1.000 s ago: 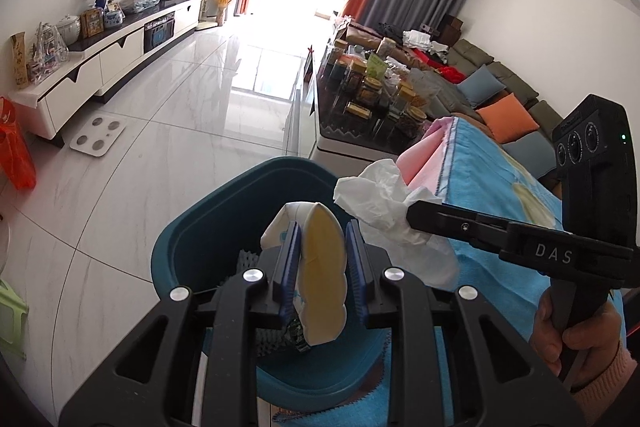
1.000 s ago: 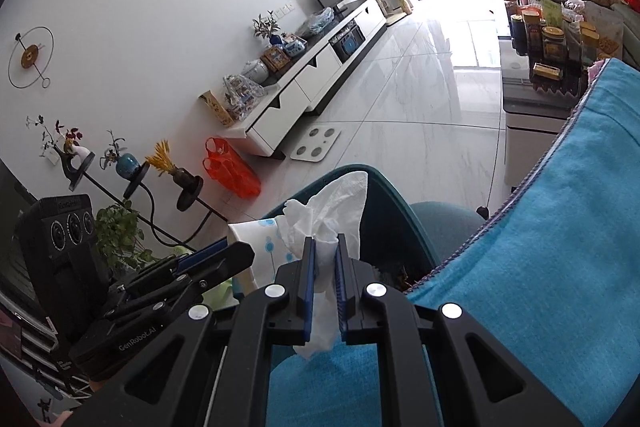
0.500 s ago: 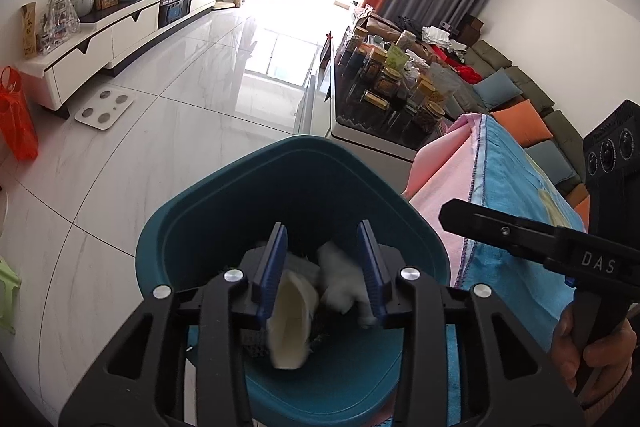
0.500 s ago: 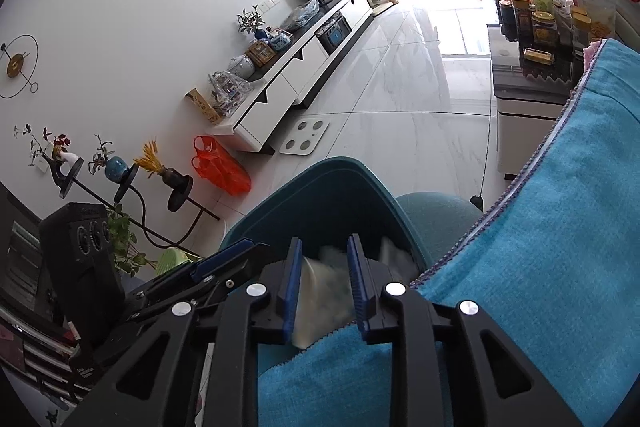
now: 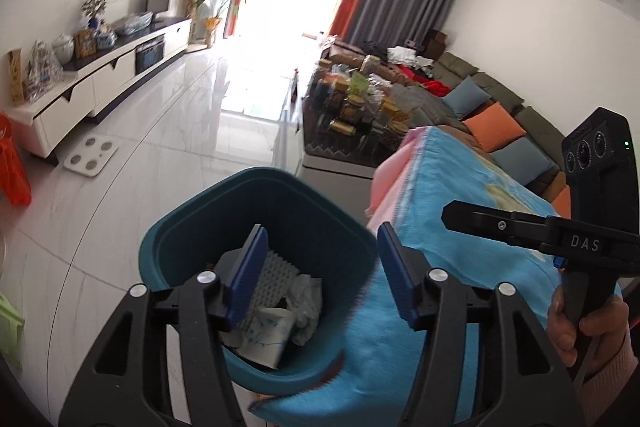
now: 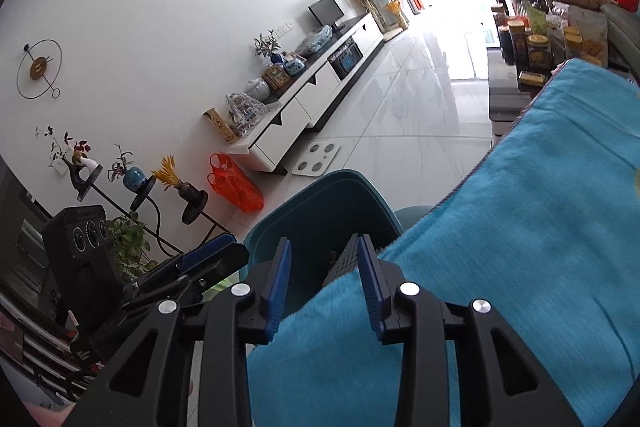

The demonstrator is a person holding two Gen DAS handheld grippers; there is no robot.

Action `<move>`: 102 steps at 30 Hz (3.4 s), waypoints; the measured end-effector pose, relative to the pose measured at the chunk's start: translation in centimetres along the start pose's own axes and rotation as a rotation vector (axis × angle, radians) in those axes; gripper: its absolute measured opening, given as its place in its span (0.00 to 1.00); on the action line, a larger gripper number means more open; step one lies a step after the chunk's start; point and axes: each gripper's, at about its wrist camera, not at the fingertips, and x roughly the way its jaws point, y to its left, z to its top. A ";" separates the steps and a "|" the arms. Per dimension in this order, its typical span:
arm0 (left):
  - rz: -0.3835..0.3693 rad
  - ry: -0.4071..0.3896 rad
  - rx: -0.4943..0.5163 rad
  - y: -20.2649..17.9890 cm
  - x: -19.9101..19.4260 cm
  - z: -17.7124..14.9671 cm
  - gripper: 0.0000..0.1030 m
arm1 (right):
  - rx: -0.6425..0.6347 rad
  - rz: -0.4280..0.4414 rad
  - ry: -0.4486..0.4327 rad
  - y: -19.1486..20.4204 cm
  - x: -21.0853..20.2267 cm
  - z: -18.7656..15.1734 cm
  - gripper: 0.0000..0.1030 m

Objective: Collect trash
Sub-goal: 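Move both tools back over the orange peels and second paper cup, then grasp the second paper cup with the right tool, then grasp the orange peel with the left tool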

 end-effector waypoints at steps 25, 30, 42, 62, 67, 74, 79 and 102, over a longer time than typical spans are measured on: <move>-0.434 0.223 0.372 -24.6 5.7 -5.7 0.64 | 0.306 -0.453 -0.353 -17.0 -26.0 -9.7 0.55; -0.455 0.270 0.417 -27.9 7.3 -6.1 0.64 | 0.398 -0.485 -0.383 -20.8 -27.6 -10.4 0.56; -0.464 0.418 0.394 -31.8 11.7 -6.5 0.50 | 0.491 -0.427 -0.342 -24.5 -25.3 -10.2 0.51; -0.523 0.454 0.354 -32.6 13.1 -6.5 0.17 | 0.474 -0.386 -0.360 -23.9 -25.8 -11.1 0.24; -0.526 0.417 0.366 -32.1 11.9 -6.1 0.13 | 0.464 -0.375 -0.371 -23.5 -26.3 -11.5 0.24; -0.527 0.394 0.372 -31.0 10.7 -6.1 0.12 | 0.455 -0.352 -0.386 -23.1 -27.0 -12.1 0.24; -0.505 0.406 0.390 -30.8 11.1 -6.7 0.32 | 0.456 -0.346 -0.398 -22.7 -27.6 -12.6 0.24; -0.504 0.420 0.388 -30.5 11.5 -7.4 0.18 | 0.543 -0.392 -0.565 -23.7 -34.9 -17.1 0.24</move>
